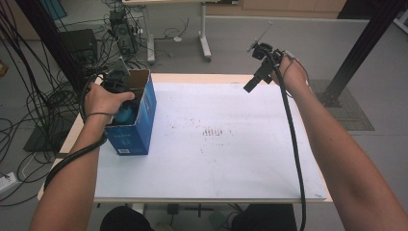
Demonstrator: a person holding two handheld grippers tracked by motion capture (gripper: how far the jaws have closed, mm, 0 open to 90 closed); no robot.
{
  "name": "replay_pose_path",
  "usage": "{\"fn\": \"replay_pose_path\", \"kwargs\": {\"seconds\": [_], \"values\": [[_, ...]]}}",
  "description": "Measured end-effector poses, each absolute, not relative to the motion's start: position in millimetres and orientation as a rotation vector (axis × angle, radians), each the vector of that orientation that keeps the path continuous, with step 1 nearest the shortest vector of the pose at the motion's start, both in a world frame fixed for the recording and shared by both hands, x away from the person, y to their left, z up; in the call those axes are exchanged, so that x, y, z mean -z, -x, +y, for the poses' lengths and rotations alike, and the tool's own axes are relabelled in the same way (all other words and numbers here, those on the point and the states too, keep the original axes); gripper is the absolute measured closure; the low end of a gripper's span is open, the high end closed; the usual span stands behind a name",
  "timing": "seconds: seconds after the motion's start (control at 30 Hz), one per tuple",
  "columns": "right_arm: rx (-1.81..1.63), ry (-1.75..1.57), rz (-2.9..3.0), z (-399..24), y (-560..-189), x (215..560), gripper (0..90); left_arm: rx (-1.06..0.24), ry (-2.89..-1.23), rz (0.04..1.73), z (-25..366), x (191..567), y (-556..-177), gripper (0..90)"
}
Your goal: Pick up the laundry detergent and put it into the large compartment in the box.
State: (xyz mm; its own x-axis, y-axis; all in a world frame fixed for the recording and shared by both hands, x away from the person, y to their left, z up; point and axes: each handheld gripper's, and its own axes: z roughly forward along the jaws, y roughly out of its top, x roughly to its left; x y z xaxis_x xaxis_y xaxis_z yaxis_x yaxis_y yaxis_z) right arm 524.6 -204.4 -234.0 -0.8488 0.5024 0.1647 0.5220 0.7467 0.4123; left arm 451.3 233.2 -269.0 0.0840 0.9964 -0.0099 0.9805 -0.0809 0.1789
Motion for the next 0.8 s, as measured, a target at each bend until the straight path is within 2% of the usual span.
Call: {"fn": "replay_pose_path", "kwargs": {"seconds": [0.8], "values": [[0.708, 0.848, -2.889, -203.9, -525.6, 235.6, 2.0, -0.18, -2.185, 2.042, 233.4, 269.5, -451.4, 37.5]]}}
